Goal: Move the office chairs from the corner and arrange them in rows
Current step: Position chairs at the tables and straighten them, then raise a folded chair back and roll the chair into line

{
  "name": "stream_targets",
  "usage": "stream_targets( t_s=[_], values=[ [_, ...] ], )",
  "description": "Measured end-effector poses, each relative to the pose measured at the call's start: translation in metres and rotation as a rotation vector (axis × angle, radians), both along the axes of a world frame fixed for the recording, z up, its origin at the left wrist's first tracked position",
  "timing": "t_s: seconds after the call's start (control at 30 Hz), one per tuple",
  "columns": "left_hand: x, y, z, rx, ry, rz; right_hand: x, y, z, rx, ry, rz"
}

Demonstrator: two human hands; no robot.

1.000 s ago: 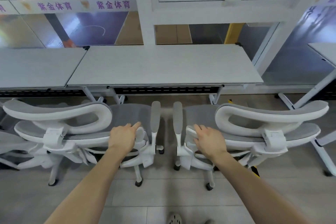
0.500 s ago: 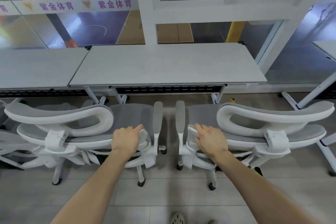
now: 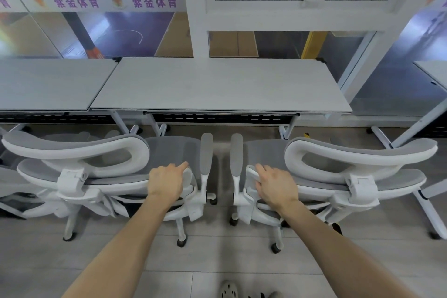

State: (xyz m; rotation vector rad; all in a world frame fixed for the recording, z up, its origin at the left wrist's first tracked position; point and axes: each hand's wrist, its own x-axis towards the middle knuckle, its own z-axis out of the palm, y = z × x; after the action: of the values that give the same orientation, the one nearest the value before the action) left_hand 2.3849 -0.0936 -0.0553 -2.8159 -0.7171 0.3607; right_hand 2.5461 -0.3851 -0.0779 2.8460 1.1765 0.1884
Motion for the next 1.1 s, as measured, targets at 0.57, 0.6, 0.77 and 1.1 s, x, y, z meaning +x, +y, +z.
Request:
stream_targets(
  t_s=[0.57, 0.6, 0.77, 1.1],
  values=[
    [0.000, 0.004, -0.013, 0.022, -0.062, 0.040, -0.004, -0.006, 0.019, -0.023, 0.132, 0.036],
    [0.000, 0.004, -0.012, 0.012, -0.051, 0.032, -0.005, -0.005, 0.021, -0.013, 0.152, 0.034],
    [0.004, -0.026, 0.011, -0.009, -0.134, -0.028, -0.010, 0.003, 0.036, -0.006, 0.239, 0.055],
    [-0.055, -0.137, 0.061, -0.083, -0.136, 0.186, -0.002, 0.000, 0.086, 0.007, 0.241, 0.462]
  ],
)
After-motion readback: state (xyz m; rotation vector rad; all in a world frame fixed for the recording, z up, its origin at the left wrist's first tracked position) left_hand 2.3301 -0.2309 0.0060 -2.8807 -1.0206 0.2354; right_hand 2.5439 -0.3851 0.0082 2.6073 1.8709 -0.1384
